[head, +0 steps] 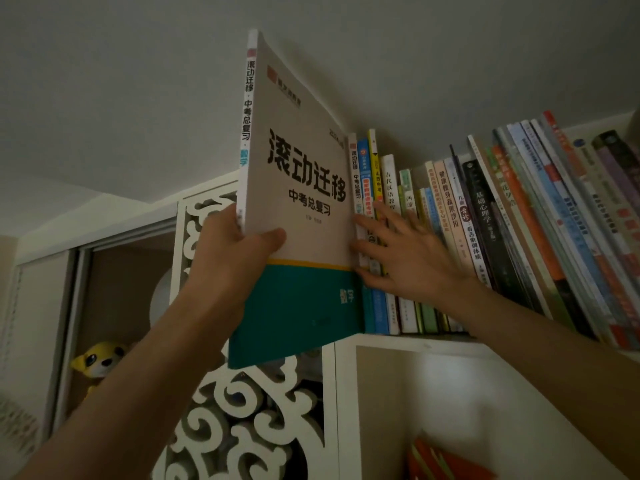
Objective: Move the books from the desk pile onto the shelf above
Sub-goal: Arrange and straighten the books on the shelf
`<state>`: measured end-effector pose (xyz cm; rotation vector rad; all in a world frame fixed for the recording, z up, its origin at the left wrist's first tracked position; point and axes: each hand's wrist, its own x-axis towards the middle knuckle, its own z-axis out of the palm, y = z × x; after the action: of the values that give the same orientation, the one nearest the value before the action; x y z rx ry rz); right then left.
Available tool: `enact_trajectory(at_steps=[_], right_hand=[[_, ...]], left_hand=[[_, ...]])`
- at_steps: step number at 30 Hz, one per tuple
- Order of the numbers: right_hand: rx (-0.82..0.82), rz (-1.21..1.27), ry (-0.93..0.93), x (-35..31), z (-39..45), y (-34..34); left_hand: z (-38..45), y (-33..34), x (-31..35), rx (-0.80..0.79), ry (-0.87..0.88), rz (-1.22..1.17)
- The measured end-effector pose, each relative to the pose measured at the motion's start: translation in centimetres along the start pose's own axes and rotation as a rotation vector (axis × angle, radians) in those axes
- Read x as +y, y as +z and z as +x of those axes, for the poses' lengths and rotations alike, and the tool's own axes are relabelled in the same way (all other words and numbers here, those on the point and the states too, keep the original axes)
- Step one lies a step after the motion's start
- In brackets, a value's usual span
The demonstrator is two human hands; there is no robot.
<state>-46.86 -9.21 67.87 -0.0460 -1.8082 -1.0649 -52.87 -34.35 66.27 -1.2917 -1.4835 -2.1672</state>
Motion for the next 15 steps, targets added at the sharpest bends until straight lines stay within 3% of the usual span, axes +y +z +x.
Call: enact_trajectory(at_steps=[11, 15], right_hand=[[-0.024, -0.041, 0.008, 0.0, 0.2, 0.1], [0.002, -0.01, 0.029, -0.2, 0.2, 0.3]], left_hand=[[2.7, 5.7, -6.5, 0.105, 0.055, 0.021], [4.5, 6.9, -8.5, 0.148, -0.003, 0.007]])
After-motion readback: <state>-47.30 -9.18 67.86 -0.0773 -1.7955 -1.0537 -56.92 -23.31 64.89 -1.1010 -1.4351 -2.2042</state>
